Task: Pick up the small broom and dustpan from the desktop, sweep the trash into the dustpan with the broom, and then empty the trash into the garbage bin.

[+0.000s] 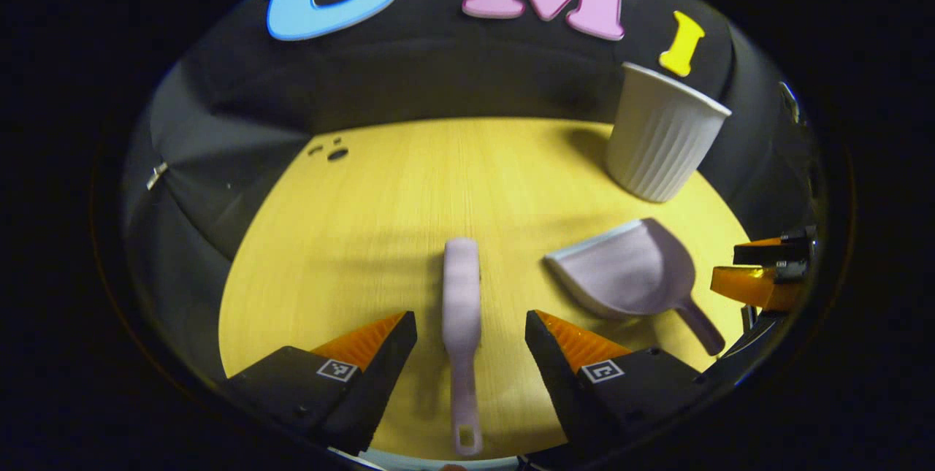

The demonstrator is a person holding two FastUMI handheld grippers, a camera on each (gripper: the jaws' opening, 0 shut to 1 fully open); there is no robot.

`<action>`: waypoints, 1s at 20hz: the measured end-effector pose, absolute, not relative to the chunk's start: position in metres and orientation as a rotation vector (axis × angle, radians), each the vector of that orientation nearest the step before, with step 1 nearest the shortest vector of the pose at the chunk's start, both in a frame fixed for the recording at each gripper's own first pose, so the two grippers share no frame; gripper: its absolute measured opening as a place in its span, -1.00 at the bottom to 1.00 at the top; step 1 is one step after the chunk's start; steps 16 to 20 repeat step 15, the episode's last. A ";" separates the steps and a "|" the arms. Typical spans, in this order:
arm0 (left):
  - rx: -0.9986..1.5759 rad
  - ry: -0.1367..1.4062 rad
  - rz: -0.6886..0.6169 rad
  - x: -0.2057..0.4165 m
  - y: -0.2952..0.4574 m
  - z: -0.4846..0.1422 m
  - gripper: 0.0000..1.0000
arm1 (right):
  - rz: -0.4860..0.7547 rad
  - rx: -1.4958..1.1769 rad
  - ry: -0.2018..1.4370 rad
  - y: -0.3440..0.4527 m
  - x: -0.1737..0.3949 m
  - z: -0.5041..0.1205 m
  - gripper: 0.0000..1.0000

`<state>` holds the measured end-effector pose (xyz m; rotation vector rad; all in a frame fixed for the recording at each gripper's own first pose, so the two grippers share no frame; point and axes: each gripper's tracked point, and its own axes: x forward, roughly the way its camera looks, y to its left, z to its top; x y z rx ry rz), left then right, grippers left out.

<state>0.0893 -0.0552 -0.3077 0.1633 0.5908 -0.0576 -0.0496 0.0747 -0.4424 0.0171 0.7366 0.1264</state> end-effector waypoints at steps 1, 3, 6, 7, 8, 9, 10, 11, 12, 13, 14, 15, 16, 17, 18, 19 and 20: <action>0.167 0.525 -0.060 0.083 -0.059 -0.287 0.90 | 0.128 0.004 0.692 0.071 -0.050 -0.427 0.99; 0.177 0.386 -0.053 0.063 -0.066 -0.244 0.89 | 0.128 -0.008 0.581 0.070 -0.053 -0.394 0.99; 0.175 0.210 -0.071 0.025 -0.084 -0.188 0.89 | 0.122 -0.045 0.428 0.062 -0.064 -0.335 0.98; 0.171 0.165 -0.081 0.014 -0.089 -0.172 0.89 | 0.117 -0.055 0.380 0.061 -0.070 -0.318 0.99; 0.169 0.132 -0.090 -0.001 -0.093 -0.163 0.89 | 0.115 -0.063 0.338 0.061 -0.076 -0.304 0.99; 0.170 0.106 -0.094 -0.013 -0.096 -0.155 0.89 | 0.108 -0.066 0.305 0.061 -0.083 -0.292 0.98; 0.175 0.082 -0.098 -0.023 -0.100 -0.148 0.89 | 0.107 -0.062 0.279 0.062 -0.091 -0.281 0.97; 0.182 0.066 -0.097 -0.031 -0.102 -0.143 0.89 | 0.110 -0.045 0.243 0.063 -0.096 -0.270 0.96; 0.190 0.054 -0.092 -0.040 -0.103 -0.140 0.89 | 0.120 -0.025 0.204 0.067 -0.104 -0.256 0.97; 0.198 0.045 -0.091 -0.048 -0.106 -0.139 0.89 | 0.125 -0.011 0.174 0.069 -0.115 -0.245 0.96; 0.207 0.041 -0.090 -0.057 -0.108 -0.142 0.89 | 0.122 -0.005 0.157 0.066 -0.129 -0.241 0.96; 0.209 0.043 -0.085 -0.064 -0.112 -0.147 0.89 | 0.121 -0.007 0.151 0.063 -0.138 -0.243 0.96; 0.209 0.043 -0.085 -0.064 -0.112 -0.147 0.89 | 0.121 -0.007 0.151 0.063 -0.138 -0.243 0.96; 0.209 0.043 -0.085 -0.064 -0.112 -0.147 0.89 | 0.121 -0.007 0.151 0.063 -0.138 -0.243 0.96; 0.209 0.043 -0.085 -0.064 -0.112 -0.147 0.89 | 0.121 -0.007 0.151 0.063 -0.138 -0.243 0.96; 0.209 0.043 -0.085 -0.064 -0.112 -0.147 0.89 | 0.121 -0.007 0.151 0.063 -0.138 -0.243 0.96; 0.209 0.043 -0.085 -0.064 -0.112 -0.147 0.89 | 0.121 -0.007 0.151 0.063 -0.138 -0.243 0.96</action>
